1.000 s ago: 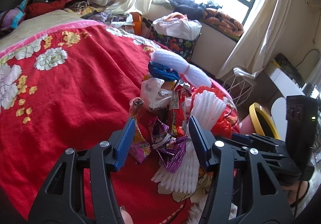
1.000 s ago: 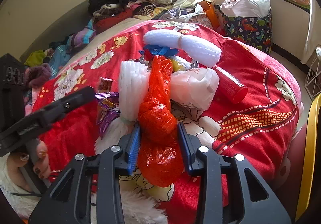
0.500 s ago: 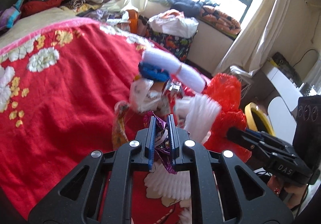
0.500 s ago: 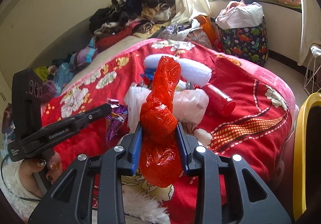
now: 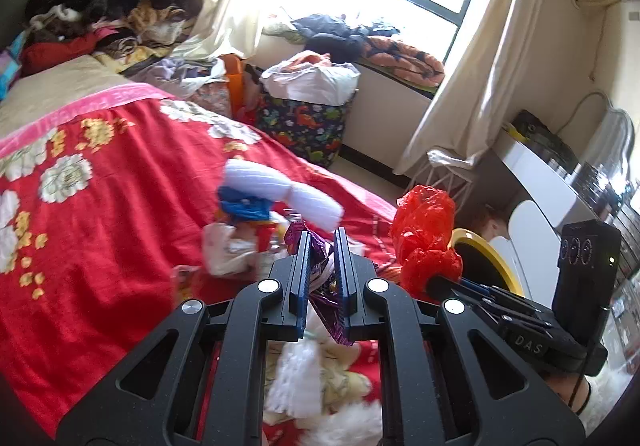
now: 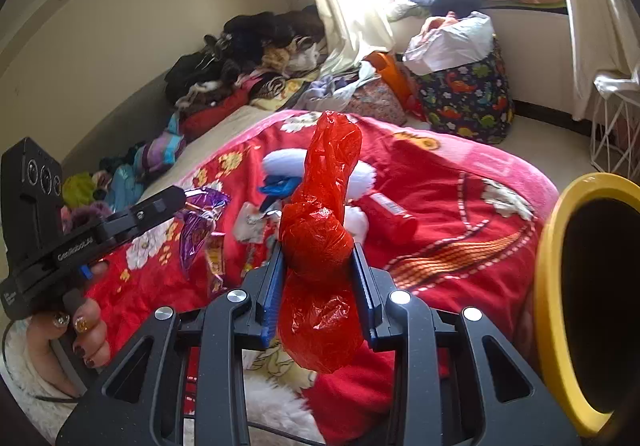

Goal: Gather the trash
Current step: 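Carry both items over the yellow-rimmed bin and open both grippers to drop them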

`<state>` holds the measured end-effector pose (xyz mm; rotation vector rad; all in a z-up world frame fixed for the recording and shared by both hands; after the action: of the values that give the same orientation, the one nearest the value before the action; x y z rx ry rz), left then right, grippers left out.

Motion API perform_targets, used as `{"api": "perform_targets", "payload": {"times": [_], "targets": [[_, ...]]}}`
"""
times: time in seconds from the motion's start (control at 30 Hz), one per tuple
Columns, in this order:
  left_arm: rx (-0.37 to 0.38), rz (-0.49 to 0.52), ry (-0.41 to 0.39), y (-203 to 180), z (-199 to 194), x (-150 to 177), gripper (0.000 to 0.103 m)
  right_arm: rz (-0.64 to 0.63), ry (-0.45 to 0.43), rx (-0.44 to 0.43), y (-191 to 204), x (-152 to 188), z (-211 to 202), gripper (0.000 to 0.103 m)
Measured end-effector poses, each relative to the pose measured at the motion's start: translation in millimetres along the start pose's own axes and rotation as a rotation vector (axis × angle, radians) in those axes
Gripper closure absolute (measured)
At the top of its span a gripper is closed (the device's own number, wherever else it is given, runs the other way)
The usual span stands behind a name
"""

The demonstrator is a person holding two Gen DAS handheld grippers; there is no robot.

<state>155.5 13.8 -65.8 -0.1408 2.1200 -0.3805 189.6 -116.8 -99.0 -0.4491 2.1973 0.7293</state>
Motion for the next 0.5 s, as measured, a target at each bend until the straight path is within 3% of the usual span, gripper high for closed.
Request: {"api": "perform_targets", "payload": {"times": [0.5], "targets": [[0.102, 0.120, 0.039, -80, 21, 3, 0.096, 0.108, -0.097, 0.076, -56, -12, -52, 0.073]]}}
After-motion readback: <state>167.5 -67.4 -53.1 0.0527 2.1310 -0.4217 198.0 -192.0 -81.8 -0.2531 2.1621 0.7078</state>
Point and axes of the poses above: each gripper's, at about its wrist camera, not at the fingertips, and z roughly the way its jaws point, y to its left, x to its underside, the point moved 10 cm from there along z, roughly the way its jaws point, and after that the axes turned 1 degree about -y, right-handed, at the moved point
